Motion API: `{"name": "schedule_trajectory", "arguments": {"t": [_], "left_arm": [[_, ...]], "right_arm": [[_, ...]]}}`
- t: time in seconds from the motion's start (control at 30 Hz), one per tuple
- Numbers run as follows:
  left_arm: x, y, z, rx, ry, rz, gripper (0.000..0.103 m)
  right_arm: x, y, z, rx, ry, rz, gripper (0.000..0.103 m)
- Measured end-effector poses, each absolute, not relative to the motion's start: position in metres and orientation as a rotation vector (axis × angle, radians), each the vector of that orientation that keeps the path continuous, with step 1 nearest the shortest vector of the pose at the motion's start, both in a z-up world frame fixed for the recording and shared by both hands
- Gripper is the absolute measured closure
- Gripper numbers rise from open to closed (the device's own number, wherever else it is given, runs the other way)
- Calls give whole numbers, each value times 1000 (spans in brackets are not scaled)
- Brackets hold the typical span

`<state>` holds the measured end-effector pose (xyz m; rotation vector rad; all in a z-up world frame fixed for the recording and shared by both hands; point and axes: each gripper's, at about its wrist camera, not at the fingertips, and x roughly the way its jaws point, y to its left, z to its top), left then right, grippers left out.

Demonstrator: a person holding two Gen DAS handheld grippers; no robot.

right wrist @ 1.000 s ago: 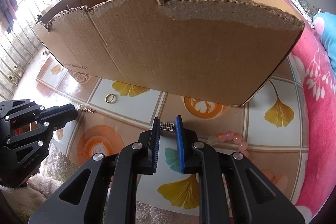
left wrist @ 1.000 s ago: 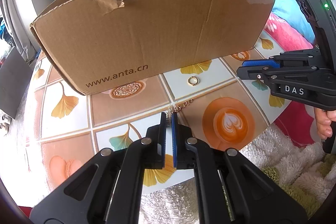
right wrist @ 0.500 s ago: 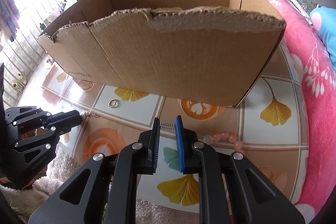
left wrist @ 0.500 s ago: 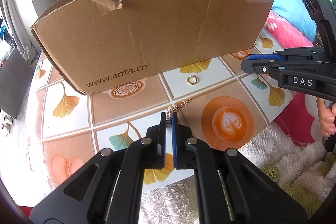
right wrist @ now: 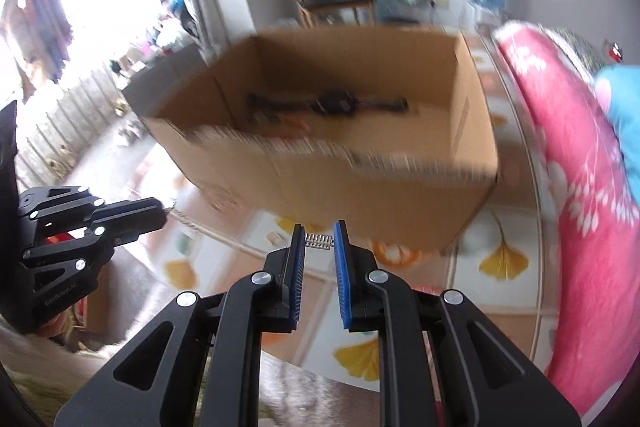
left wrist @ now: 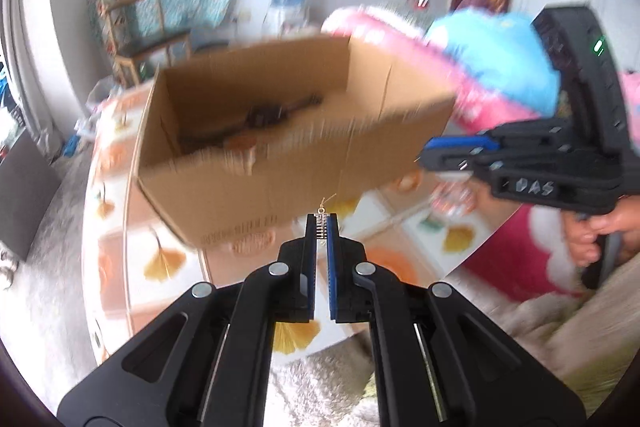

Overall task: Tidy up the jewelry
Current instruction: 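Lower the chain into the box and open the left tool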

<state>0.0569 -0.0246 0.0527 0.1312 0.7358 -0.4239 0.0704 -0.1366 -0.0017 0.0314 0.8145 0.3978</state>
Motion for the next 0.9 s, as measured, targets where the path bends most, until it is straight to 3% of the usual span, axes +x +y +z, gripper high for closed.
{"name": "schedule_trajectory", "arguments": {"t": [0.33,0.6,0.9], "left_arm": [[91,-34,124,149,538,-473,99],[167,-61,85,143,722,-484,99],[232,-78,34,102,998,-513,99]], "right_arm": [[105,-153,69,70,630,495,88],[190,-171,58,120,809,556,88],[256,-153,20,-11,1022,581,88]]}}
